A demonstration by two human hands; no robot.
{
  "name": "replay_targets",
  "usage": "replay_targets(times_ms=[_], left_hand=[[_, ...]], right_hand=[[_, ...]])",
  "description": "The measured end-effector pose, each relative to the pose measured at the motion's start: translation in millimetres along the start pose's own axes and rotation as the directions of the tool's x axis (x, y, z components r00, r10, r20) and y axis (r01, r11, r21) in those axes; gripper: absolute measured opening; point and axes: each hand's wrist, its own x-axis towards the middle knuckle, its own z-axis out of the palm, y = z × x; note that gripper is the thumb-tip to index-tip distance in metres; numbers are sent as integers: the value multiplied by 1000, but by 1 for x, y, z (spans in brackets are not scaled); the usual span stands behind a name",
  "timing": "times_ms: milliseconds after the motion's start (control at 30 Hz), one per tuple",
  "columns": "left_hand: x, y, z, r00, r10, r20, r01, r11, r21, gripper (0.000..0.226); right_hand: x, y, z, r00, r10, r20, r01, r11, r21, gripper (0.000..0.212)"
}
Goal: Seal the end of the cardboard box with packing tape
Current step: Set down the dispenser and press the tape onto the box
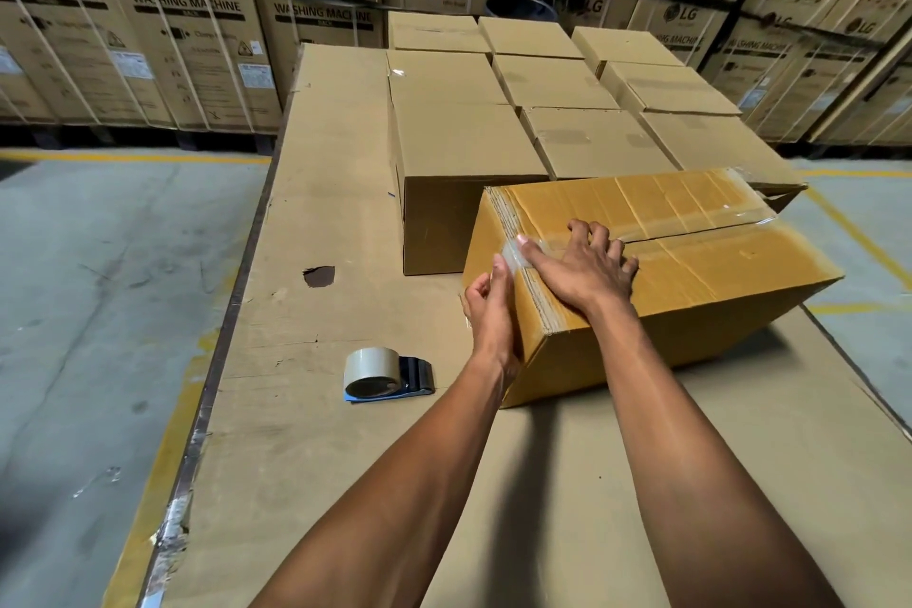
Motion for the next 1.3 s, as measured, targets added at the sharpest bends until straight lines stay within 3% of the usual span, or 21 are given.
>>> replay_targets(times_ms=[67,167,300,333,467,600,733,867,1000,1100,1300], left_hand=[[-5,-2,-1,999,33,2,-33,999,41,95],[-6,-5,-5,998,52,-25,-51,998,34,92],[-12,5,-13,989,73,-126,-50,984,171,23],[-14,8,-15,987,78,-139,-49,979,197,16],[-34,31,-18,986,153,-71,-130,958,257,23],[-46,64,-27,955,295,17,-280,885,371,22],[-55,100,-53,887,449,104,-428,718,549,23],[-58,124,-86,831,534,158,-482,548,683,24],[-62,134,-124,815,549,183,-462,427,777,28],[-59,132,-153,839,509,195,-395,321,861,34],[-46,119,-202,914,285,288,-306,22,952,54]], right_hand=[[-1,4,-1,1000,-20,18,20,1000,-1,102],[2,7,2,999,-39,-15,39,999,31,72],[1,4,4,996,-46,-71,51,997,64,54],[0,4,4,995,-45,-86,51,996,70,53],[-9,6,4,979,-41,-200,67,990,128,50],[-26,2,-2,947,-79,-311,158,958,239,32],[-49,-22,-3,903,-199,-381,315,910,271,23],[-72,-51,9,855,-337,-395,474,818,326,32],[-89,-69,32,834,-442,-331,535,794,289,29],[-93,-72,64,875,-453,-173,485,822,300,30],[-83,-61,132,897,-413,158,351,882,316,41]])
